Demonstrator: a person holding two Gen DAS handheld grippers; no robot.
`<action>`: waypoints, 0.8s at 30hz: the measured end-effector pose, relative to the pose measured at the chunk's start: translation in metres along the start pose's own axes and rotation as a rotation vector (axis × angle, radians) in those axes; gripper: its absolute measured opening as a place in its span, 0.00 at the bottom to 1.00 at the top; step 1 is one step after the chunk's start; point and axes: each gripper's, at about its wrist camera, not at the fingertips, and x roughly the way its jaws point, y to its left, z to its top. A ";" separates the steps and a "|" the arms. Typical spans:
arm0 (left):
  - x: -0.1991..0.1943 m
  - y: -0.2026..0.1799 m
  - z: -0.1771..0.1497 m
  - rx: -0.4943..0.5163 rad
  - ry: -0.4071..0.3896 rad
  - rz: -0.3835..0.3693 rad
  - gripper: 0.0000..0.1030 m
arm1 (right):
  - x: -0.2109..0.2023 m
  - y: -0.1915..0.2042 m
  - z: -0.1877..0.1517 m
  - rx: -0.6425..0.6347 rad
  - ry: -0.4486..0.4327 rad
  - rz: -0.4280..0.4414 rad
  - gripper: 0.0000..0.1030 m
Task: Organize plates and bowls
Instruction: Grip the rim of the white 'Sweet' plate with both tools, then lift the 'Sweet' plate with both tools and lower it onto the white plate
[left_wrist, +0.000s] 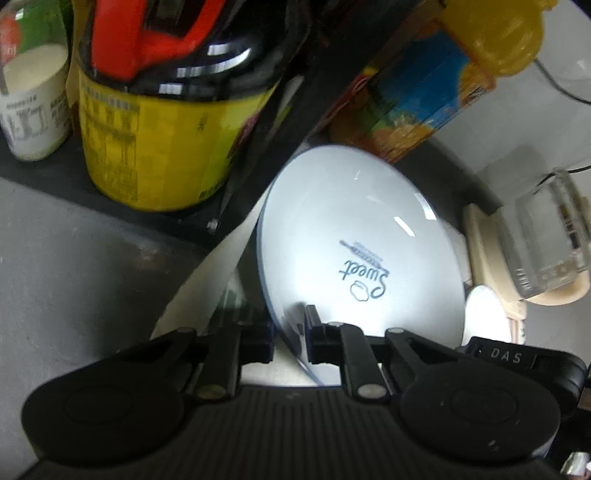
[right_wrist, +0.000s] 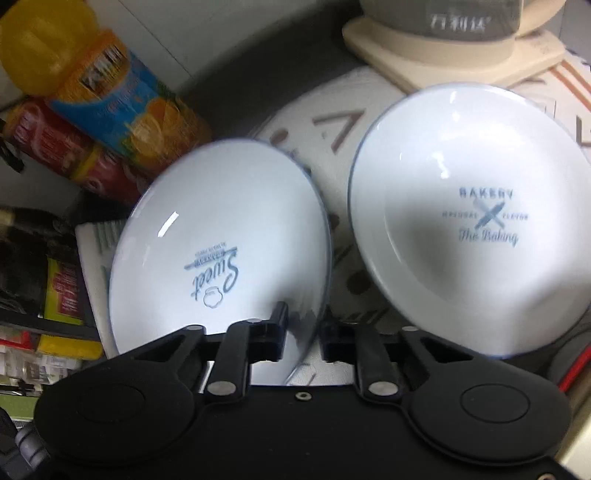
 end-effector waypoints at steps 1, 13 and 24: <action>-0.005 -0.001 0.002 0.014 -0.015 -0.011 0.12 | -0.007 0.000 0.000 -0.011 -0.027 0.019 0.12; -0.037 -0.008 -0.005 0.039 -0.028 -0.054 0.14 | -0.055 0.005 -0.011 -0.046 -0.163 0.072 0.11; -0.069 -0.014 -0.027 0.047 -0.057 -0.077 0.14 | -0.087 -0.002 -0.040 -0.063 -0.258 0.090 0.11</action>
